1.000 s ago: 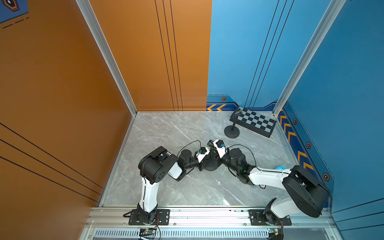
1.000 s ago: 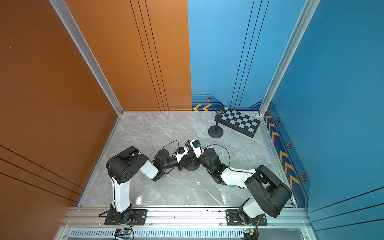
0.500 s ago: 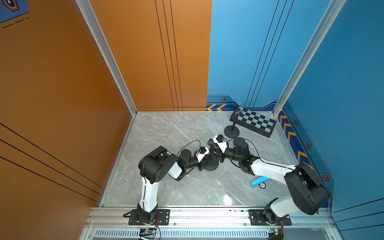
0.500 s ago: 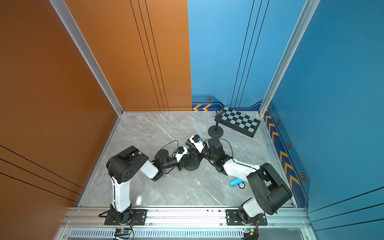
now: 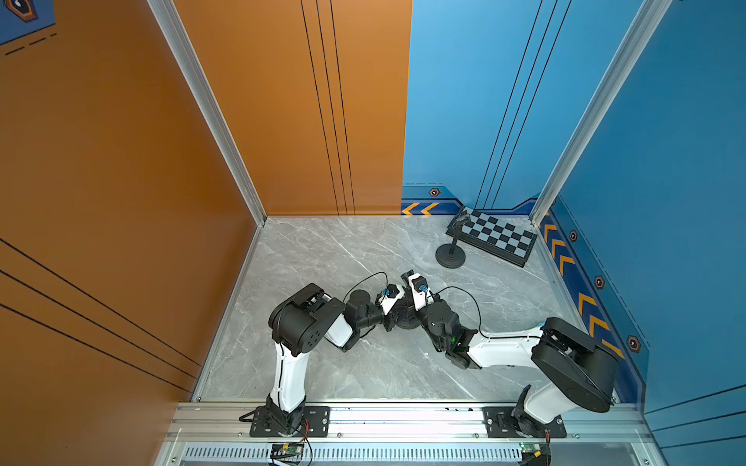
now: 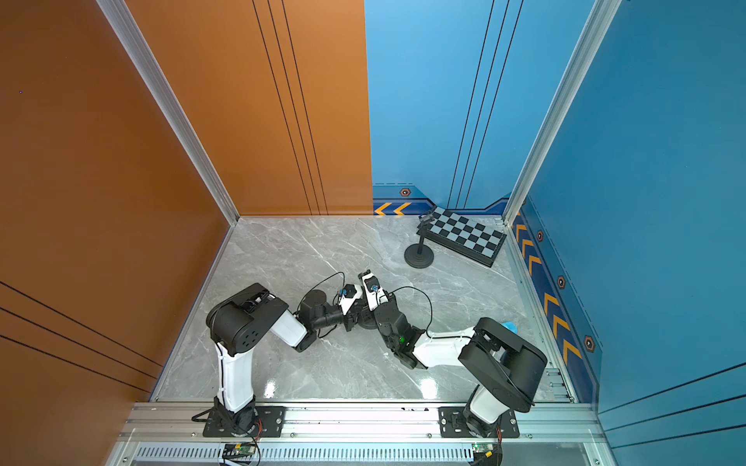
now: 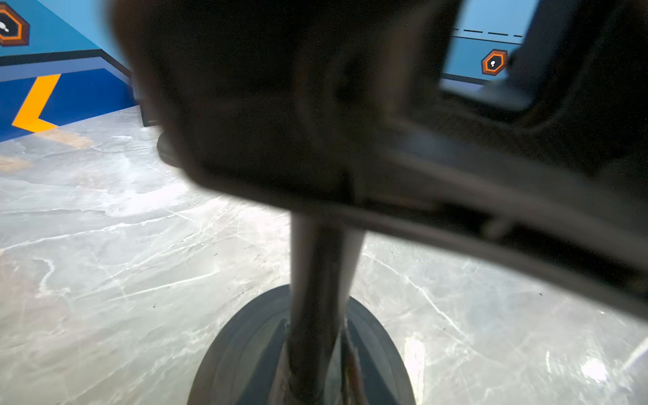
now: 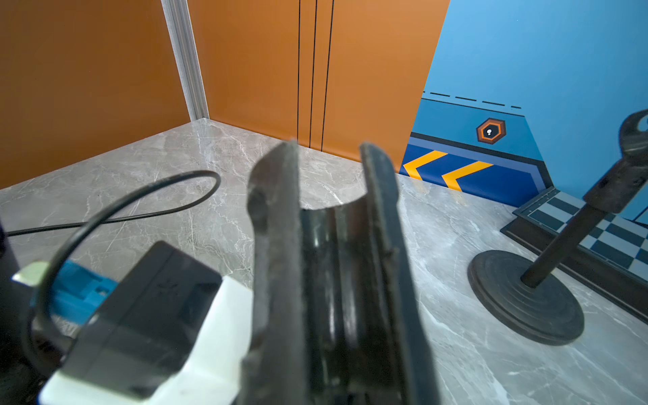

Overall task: Assemble a microphone stand
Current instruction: Screw the microphone stand pole into the microphone stand base.

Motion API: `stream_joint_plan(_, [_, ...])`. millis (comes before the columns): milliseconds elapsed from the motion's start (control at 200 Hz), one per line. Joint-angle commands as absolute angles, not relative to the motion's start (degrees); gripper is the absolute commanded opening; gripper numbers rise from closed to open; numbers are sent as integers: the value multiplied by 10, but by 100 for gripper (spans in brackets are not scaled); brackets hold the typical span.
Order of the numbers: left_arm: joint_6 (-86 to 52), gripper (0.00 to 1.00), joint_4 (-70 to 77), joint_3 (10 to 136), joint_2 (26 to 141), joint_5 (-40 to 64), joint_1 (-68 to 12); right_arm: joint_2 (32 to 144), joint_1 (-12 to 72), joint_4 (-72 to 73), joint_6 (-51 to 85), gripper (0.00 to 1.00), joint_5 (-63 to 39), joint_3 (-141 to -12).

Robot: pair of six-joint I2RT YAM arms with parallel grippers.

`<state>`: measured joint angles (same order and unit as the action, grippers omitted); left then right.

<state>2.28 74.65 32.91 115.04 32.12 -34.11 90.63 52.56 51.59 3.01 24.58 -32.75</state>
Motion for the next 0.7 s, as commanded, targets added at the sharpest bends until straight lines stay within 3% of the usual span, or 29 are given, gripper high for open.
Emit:
stream_joint_plan(0, [27,13,725,334,1165,332,-346,894,492,441,56,19,144,-331])
stream_joint_plan(40, [29,11,725,334,1167,335,-346,882,479,418,49,29,88,-337])
stream_joint_plan(155, [39,9,725,329,1170,339,-346,858,424,404,13,42,-77,-337])
stream_joint_plan(285, [43,9,725,329,1172,344,-345,851,344,393,-12,45,-256,-350])
stream_joint_plan(375, [42,9,725,330,1173,346,-345,858,325,336,-44,45,-308,-384])
stream_joint_plan(450, [41,9,725,330,1173,345,-345,864,322,331,-52,40,-302,-397])
stream_joint_plan(540, [39,11,724,330,1174,342,-345,872,327,342,-47,14,-267,-399])
stream_joint_plan(611, [33,15,725,331,1173,333,-345,870,342,350,-39,5,-199,-389])
stream_joint_plan(696, [25,18,725,330,1173,323,-345,861,380,382,-4,0,-53,-356])
